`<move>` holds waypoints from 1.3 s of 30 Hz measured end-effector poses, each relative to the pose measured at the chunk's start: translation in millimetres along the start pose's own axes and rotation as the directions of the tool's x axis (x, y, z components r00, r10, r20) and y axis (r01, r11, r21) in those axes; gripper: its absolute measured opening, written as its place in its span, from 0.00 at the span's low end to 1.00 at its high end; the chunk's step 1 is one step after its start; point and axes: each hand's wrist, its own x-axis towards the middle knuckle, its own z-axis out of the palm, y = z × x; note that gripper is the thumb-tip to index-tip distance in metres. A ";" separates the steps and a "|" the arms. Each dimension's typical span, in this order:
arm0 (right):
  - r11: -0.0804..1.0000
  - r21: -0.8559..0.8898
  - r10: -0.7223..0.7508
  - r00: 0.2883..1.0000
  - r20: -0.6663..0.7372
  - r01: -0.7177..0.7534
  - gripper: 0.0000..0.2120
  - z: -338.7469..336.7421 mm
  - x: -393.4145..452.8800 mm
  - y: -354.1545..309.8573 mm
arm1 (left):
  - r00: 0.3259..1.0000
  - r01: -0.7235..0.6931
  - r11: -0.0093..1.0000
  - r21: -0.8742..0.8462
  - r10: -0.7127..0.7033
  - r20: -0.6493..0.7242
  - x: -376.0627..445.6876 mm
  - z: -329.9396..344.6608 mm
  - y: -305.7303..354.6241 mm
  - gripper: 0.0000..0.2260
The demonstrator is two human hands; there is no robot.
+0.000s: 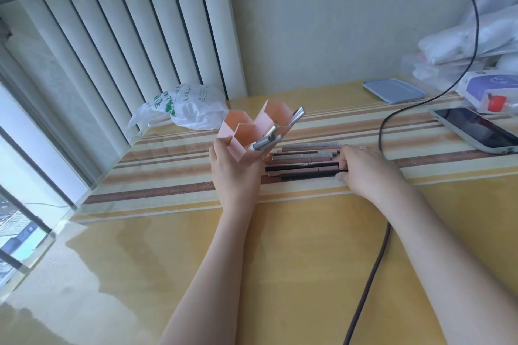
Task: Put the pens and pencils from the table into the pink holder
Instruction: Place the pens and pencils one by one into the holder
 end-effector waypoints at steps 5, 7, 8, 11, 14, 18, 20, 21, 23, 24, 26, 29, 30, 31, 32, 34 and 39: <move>0.990 0.100 -0.087 0.993 -0.078 0.095 0.03 1.4 -0.2 -5.1 | 1.000 -0.003 1.000 0.004 0.003 0.002 0.0 -0.9 -2.2 0.23; 0.949 0.274 -0.121 0.983 -0.137 0.155 0.03 0.1 1.0 -9.3 | 1.000 0.006 1.000 0.000 -0.006 0.005 0.7 -1.5 -2.6 0.23; 0.904 0.391 -0.117 0.979 -0.169 0.176 0.03 -2.0 1.8 -11.7 | 1.000 0.013 1.000 -0.001 -0.013 0.007 1.3 -1.9 -2.6 0.23; 0.670 0.712 -0.025 0.965 -0.260 0.209 0.05 -11.5 0.7 -18.5 | 0.999 0.044 0.999 -0.009 -0.044 0.006 2.7 -2.6 -2.1 0.23; 0.278 0.938 0.024 0.974 -0.224 0.209 0.10 -15.9 -1.3 -22.4 | 0.998 0.063 0.998 -0.024 -0.063 0.001 2.8 -2.2 -1.4 0.23; 0.040 0.969 0.030 0.969 -0.246 0.244 0.11 -19.6 -2.8 -25.9 | 0.999 0.037 0.999 -0.014 -0.037 0.009 1.4 -1.7 -0.1 0.23; -0.077 0.964 0.019 0.967 -0.254 0.255 0.11 -21.1 -4.6 -27.3 | 0.999 0.035 0.999 -0.017 -0.034 0.016 0.6 -2.2 1.3 0.24; -0.122 0.959 0.014 0.967 -0.254 0.254 0.12 -22.1 -5.7 -28.1 | 0.999 0.032 0.999 -0.017 -0.032 0.014 0.4 -2.4 1.7 0.24; -0.187 0.947 0.012 0.965 -0.263 0.261 0.11 -24.3 -7.1 -29.4 | 1.000 0.025 1.000 -0.012 -0.024 0.006 0.4 -2.3 2.1 0.23; -0.208 0.940 0.015 0.961 -0.275 0.272 0.11 -25.2 -7.4 -30.0 | 1.000 0.024 1.000 -0.008 -0.024 0.004 0.4 -1.8 2.0 0.22; -0.222 0.928 0.028 0.953 -0.302 0.300 0.10 -26.1 -8.0 -31.0 | 0.999 0.039 0.999 -0.003 -0.039 0.005 -0.2 -0.9 3.0 0.22; -0.216 0.918 0.034 0.942 -0.334 0.333 0.10 -24.9 -9.0 -33.4 | 1.000 0.029 0.999 0.013 -0.029 0.002 -2.4 0.7 4.9 0.22; -0.215 0.916 0.030 0.940 -0.341 0.339 0.10 -24.0 -8.9 -34.3 | 1.000 0.020 1.000 0.018 -0.020 0.002 -3.0 1.3 5.0 0.22; -0.210 0.915 0.025 0.937 -0.348 0.345 0.10 -23.1 -8.9 -35.3 | 1.000 0.013 1.000 0.023 -0.013 0.002 -3.3 1.9 5.0 0.23; -0.193 0.914 0.025 0.933 -0.359 0.357 0.10 -22.6 -8.9 -36.1 | 1.000 0.010 1.000 0.027 -0.010 0.003 -3.4 2.2 4.7 0.23; -0.111 0.903 0.045 0.910 -0.412 0.415 0.09 -22.1 -8.7 -37.0 | 1.000 0.007 0.999 0.036 -0.007 0.005 -3.5 2.7 4.6 0.23; 0.014 0.857 0.114 0.851 -0.513 0.515 0.12 -22.0 -9.9 -37.0 | 1.000 0.002 0.999 0.033 -0.002 -0.003 -5.1 3.6 6.7 0.20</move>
